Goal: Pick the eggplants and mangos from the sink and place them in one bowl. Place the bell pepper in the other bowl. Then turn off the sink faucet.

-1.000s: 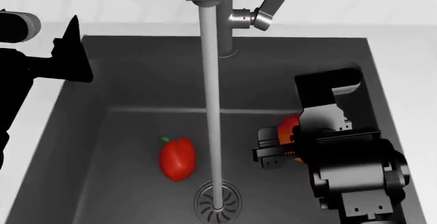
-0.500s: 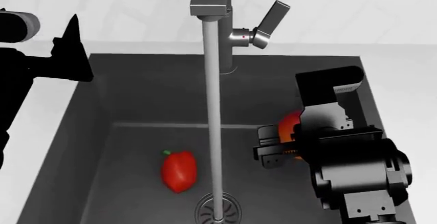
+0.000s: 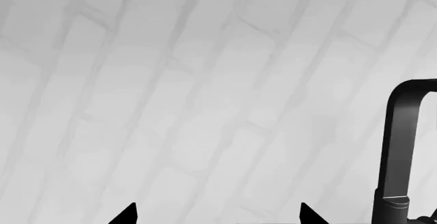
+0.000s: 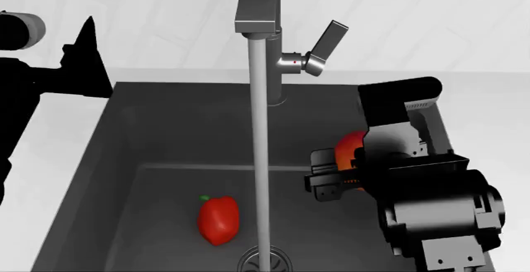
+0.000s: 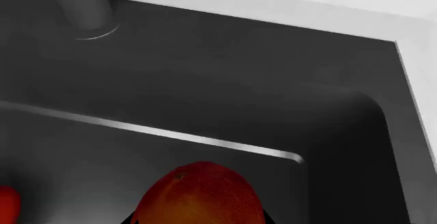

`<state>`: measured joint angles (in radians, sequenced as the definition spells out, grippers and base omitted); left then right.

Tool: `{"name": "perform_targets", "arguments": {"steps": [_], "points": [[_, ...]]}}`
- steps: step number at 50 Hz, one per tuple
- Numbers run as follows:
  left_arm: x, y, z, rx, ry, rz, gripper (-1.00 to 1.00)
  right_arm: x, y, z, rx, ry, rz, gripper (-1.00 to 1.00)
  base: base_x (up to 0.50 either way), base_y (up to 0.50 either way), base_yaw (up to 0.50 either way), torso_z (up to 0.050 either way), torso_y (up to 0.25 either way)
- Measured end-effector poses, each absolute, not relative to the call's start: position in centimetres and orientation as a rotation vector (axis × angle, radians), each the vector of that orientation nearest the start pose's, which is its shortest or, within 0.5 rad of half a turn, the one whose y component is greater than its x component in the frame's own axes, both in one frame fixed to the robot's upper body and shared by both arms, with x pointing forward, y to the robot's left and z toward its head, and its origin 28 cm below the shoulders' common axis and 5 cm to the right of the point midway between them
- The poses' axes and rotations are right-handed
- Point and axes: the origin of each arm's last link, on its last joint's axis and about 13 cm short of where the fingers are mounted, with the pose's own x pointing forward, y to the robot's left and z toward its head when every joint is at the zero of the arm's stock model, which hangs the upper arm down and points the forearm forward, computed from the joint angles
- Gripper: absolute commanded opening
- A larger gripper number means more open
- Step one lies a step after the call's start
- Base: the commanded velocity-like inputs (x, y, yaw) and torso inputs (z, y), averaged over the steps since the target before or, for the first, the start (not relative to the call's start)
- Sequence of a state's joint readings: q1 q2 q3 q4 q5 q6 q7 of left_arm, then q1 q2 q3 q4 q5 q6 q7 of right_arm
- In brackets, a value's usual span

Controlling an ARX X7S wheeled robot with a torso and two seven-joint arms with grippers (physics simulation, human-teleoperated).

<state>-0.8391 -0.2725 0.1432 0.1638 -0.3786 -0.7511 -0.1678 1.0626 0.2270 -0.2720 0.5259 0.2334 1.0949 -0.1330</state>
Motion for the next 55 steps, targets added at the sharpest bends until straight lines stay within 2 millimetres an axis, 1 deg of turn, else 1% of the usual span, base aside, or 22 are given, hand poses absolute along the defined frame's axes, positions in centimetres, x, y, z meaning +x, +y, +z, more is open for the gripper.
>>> {"name": "perform_targets", "arguments": {"steps": [2, 6, 11, 17, 23, 27, 29, 33, 40, 42, 45, 47, 49, 54, 55], "points": [[32.6, 23.1, 23.2, 0.033, -0.199, -0.048, 1.00, 36.9, -14.2, 17.7, -0.111, 0.594, 0.140, -1.00, 0.00, 0.00, 0.00, 0.000, 0.000], [32.1, 22.6, 23.6, 0.080, -0.203, -0.096, 1.00, 36.1, -14.3, 19.6, -0.107, 0.545, 0.142, -1.00, 0.00, 0.00, 0.00, 0.000, 0.000], [31.6, 22.3, 24.0, 0.123, -0.191, -0.144, 1.00, 34.6, -14.4, 22.2, -0.107, 0.487, 0.142, -1.00, 0.00, 0.00, 0.00, 0.000, 0.000], [31.3, 22.2, 24.3, 0.166, -0.168, -0.180, 1.00, 32.7, -15.0, 25.3, -0.127, 0.438, 0.091, -1.00, 0.00, 0.00, 0.00, 0.000, 0.000], [31.0, 22.2, 24.7, 0.202, -0.123, -0.216, 1.00, 30.0, -15.3, 28.4, -0.171, 0.415, 0.107, -1.00, 0.00, 0.00, 0.00, 0.000, 0.000], [31.0, 22.3, 25.3, 0.240, -0.074, -0.270, 1.00, 27.9, -15.4, 29.9, -0.196, 0.399, 0.123, -1.00, 0.00, 0.00, 0.00, 0.000, 0.000], [31.4, 22.5, 25.9, 0.239, -0.050, -0.311, 1.00, 27.1, -15.5, 30.3, -0.206, 0.398, 0.130, -1.00, 0.00, 0.00, 0.00, 0.000, 0.000], [30.5, 22.2, 27.0, 0.193, 0.017, -0.359, 1.00, 25.7, -15.6, 30.8, -0.220, 0.401, 0.144, -1.00, 0.00, 0.00, 0.00, 0.000, 0.000], [29.8, 25.5, 31.1, 0.324, 0.124, -0.455, 1.00, 24.2, -15.6, 31.1, -0.234, 0.413, 0.164, -1.00, 0.00, 0.00, 0.00, 0.000, 0.000], [29.8, 25.9, 32.0, 0.355, 0.169, -0.477, 1.00, 23.9, -15.6, 31.1, -0.238, 0.417, 0.170, -1.00, 0.00, 0.00, 0.00, 0.000, 0.000], [30.1, 25.9, 33.0, 0.384, 0.241, -0.508, 1.00, 23.6, -15.5, 31.1, -0.243, 0.423, 0.178, -1.00, 0.00, 0.00, 0.00, 0.000, 0.000], [30.7, 25.4, 33.6, 0.385, 0.291, -0.525, 1.00, 23.4, -15.5, 31.2, -0.246, 0.427, 0.183, -1.00, 0.00, 0.00, 0.00, 0.000, 0.000], [31.6, 24.4, 34.2, 0.380, 0.335, -0.543, 1.00, 23.2, -15.4, 31.1, -0.249, 0.430, 0.187, -1.00, 0.00, 0.00, 0.00, 0.000, 0.000], [34.4, 20.4, 35.3, 0.375, 0.438, -0.607, 1.00, 22.9, -15.4, 31.2, -0.256, 0.439, 0.196, -1.00, 0.00, 0.00, 0.00, 0.000, 0.000], [34.7, 19.9, 35.0, 0.387, 0.455, -0.614, 1.00, 22.9, -15.3, 31.2, -0.258, 0.441, 0.197, -1.00, 0.00, 0.00, 0.00, 0.000, 0.000]]}}
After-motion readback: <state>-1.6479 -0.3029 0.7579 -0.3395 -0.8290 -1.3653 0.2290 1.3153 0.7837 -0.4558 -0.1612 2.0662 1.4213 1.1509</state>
